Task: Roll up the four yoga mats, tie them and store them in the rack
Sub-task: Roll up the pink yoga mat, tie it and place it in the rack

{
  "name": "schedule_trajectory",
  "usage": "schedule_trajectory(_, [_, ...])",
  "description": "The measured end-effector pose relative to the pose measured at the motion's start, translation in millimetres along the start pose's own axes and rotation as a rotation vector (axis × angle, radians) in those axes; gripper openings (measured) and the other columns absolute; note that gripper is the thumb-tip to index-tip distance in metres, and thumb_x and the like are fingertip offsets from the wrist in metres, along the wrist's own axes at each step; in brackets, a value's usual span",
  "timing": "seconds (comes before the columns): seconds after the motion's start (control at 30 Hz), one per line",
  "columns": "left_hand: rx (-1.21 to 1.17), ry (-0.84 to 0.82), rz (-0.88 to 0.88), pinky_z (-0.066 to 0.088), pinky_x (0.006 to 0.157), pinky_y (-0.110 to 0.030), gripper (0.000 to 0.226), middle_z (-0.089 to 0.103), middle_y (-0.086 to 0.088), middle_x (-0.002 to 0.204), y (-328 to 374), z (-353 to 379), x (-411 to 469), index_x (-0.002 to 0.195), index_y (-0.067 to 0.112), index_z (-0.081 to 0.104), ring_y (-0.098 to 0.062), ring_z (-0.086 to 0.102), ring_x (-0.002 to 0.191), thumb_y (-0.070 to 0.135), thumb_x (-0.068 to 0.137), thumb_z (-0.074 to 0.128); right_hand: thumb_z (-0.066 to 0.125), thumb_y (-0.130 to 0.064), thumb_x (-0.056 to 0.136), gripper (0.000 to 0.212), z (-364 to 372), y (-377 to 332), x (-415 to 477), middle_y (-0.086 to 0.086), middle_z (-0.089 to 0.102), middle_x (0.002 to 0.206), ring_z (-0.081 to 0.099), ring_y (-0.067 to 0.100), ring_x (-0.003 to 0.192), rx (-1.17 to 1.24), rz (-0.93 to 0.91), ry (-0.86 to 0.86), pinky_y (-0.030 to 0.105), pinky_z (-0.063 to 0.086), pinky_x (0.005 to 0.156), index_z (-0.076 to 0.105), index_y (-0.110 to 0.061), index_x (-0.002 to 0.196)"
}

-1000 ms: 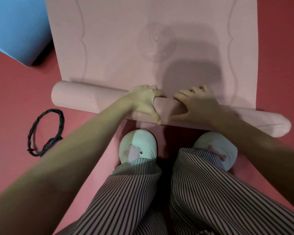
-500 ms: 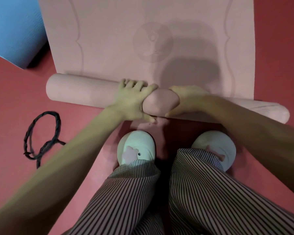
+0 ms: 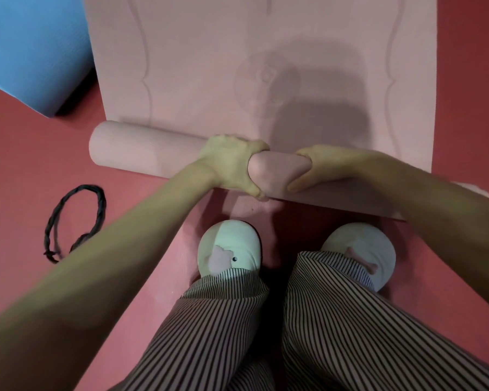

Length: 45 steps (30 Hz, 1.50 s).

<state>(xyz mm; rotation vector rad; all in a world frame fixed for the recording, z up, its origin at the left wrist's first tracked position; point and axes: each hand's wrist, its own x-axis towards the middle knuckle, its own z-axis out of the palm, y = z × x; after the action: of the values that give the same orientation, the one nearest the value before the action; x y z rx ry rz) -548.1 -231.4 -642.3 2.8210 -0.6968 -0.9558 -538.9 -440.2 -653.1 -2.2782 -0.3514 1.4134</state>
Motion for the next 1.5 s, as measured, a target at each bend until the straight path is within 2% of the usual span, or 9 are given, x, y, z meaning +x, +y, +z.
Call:
schedule_trajectory(0.2, [-0.032, -0.043, -0.021, 0.049, 0.087, -0.034, 0.097, 0.065, 0.005, 0.115, -2.0, -4.3, 7.7, 0.125, 0.041, 0.05, -0.023, 0.059, 0.107, 0.081, 0.038, 0.064, 0.061, -0.069, 0.071, 0.077, 15.6, -0.7, -16.9, -0.002, 0.04, 0.142, 0.039, 0.024, 0.125, -0.417, -0.051, 0.388, 0.038, 0.024, 0.1, 0.045, -0.026, 0.133])
schedule_trajectory(0.4, [-0.079, -0.234, -0.012, 0.044, 0.094, -0.033, 0.099, 0.063, 0.01, 0.121, -8.5, -24.2, 23.6, 0.128, 0.04, 0.05, -0.02, 0.057, 0.112, 0.078, 0.038, 0.062, 0.077, -0.07, 0.027, 0.109, 55.1, -6.0, -6.3, 0.01, 0.065, 0.096, 0.062, 0.029, 0.074, -0.6, -0.04, 0.63, 0.034, 0.048, 0.065, 0.059, -0.009, 0.115])
schedule_trajectory(0.53, [-0.068, 0.04, 0.055, 0.039, 0.097, -0.036, 0.1, 0.056, 0.007, 0.129, -12.6, -7.0, 14.4, 0.129, 0.034, 0.053, -0.022, 0.052, 0.119, 0.085, 0.043, 0.05, 0.08, -0.063, 0.03, 0.102, 45.0, -6.9, -3.6, 0.008, 0.066, 0.09, 0.065, 0.027, 0.071, -0.595, -0.051, 0.668, 0.031, 0.049, 0.062, 0.061, -0.01, 0.115])
schedule_trajectory(0.6, [-0.008, 0.299, 0.114, 0.038, 0.097, -0.043, 0.104, 0.057, -0.002, 0.128, -19.1, 11.3, 3.8, 0.13, 0.024, 0.054, -0.03, 0.054, 0.115, 0.088, 0.048, 0.045, 0.078, -0.063, 0.05, 0.102, 25.3, -10.2, -4.2, 0.008, 0.06, 0.115, 0.062, 0.028, 0.099, -0.475, -0.034, 0.56, 0.035, 0.046, 0.079, 0.044, -0.015, 0.133])
schedule_trajectory(0.8, [0.23, 0.523, 0.055, 0.04, 0.089, -0.053, 0.111, 0.061, -0.014, 0.116, -26.5, 30.8, -1.7, 0.132, 0.028, 0.035, -0.037, 0.059, 0.1, 0.065, 0.039, 0.083, 0.071, -0.062, 0.065, 0.094, -1.3, -10.0, 0.3, 0.0, 0.051, 0.136, 0.049, 0.024, 0.122, -0.357, -0.042, 0.372, 0.033, 0.037, 0.092, 0.031, -0.024, 0.141])
schedule_trajectory(1.07, [0.109, 0.083, 0.013, 0.041, 0.091, -0.038, 0.107, 0.062, -0.003, 0.116, -4.5, -16.3, 22.3, 0.137, 0.035, 0.04, -0.029, 0.06, 0.106, 0.077, 0.046, 0.074, 0.08, -0.047, 0.065, 0.063, -28.5, 14.7, -6.6, -0.007, 0.061, 0.111, 0.057, 0.017, 0.1, -0.033, -0.019, 0.136, 0.03, 0.042, 0.082, 0.053, -0.029, 0.119])
schedule_trajectory(1.27, [0.075, 0.041, 0.09, 0.043, 0.082, -0.032, 0.099, 0.064, 0.0, 0.111, 36.5, -0.2, 30.7, 0.133, 0.041, 0.042, -0.025, 0.061, 0.103, 0.077, 0.047, 0.074, 0.078, -0.041, 0.071, 0.049, -17.3, 50.0, -34.1, -0.013, 0.057, 0.105, 0.052, 0.009, 0.093, 0.052, 0.029, -0.002, 0.016, 0.037, 0.068, 0.049, -0.036, 0.111])
schedule_trajectory(1.4, [0.033, 0.001, 0.084, 0.048, 0.083, -0.034, 0.098, 0.065, 0.002, 0.111, 36.9, -3.7, 33.9, 0.127, 0.04, 0.043, -0.025, 0.06, 0.105, 0.078, 0.043, 0.074, 0.075, -0.048, 0.072, 0.076, -13.4, 53.5, -38.9, -0.009, 0.044, 0.134, 0.044, 0.011, 0.114, 0.017, 0.005, 0.048, 0.021, 0.033, 0.086, 0.038, -0.033, 0.137])
schedule_trajectory(1.5, [-0.06, -0.099, 0.055, 0.048, 0.085, -0.036, 0.097, 0.066, 0.002, 0.112, 36.6, -18.1, 43.4, 0.125, 0.035, 0.043, -0.026, 0.061, 0.103, 0.071, 0.042, 0.079, 0.058, -0.076, 0.063, 0.097, -17.0, 48.7, -44.2, -0.003, 0.023, 0.151, 0.027, 0.021, 0.132, -0.348, -0.046, 0.293, 0.032, 0.019, 0.103, 0.032, -0.031, 0.144])
